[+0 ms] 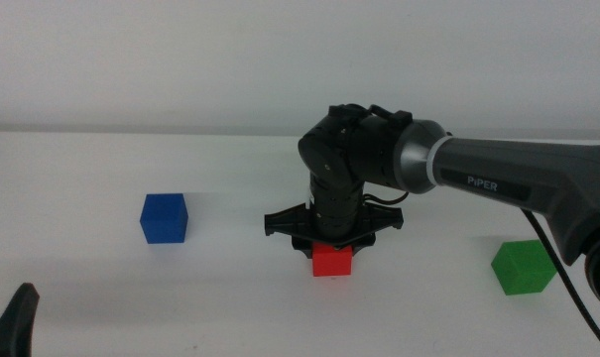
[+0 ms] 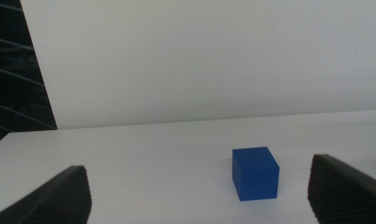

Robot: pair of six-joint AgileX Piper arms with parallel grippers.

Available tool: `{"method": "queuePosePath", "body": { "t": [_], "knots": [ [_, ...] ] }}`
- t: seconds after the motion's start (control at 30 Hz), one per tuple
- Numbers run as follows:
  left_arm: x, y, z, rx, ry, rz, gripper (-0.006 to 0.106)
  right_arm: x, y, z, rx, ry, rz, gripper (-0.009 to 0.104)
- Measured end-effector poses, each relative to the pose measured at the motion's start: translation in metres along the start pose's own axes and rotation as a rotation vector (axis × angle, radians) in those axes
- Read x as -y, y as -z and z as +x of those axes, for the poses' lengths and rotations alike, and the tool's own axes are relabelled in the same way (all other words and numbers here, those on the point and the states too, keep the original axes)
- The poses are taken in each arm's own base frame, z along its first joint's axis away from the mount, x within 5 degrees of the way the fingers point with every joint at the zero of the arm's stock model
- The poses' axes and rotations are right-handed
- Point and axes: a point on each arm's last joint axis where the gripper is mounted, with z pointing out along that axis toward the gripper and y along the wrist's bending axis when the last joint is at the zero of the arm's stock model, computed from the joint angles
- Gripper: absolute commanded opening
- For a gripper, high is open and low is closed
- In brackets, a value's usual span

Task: Stack red cubes first, then green, then blue cubes in a specific spot.

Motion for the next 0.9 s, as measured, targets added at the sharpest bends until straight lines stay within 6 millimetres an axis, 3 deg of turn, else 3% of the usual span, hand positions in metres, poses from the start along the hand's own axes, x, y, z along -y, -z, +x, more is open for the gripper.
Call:
{"method": "queuePosePath", "body": {
  "t": [0.9],
  "knots": [
    [0.0000,0.0000,0.0000,0.000,0.000,0.000,0.094,-0.0025,-0.0024,0.0012,-0.005,-0.064,0.007,0.026]
  ]
}}
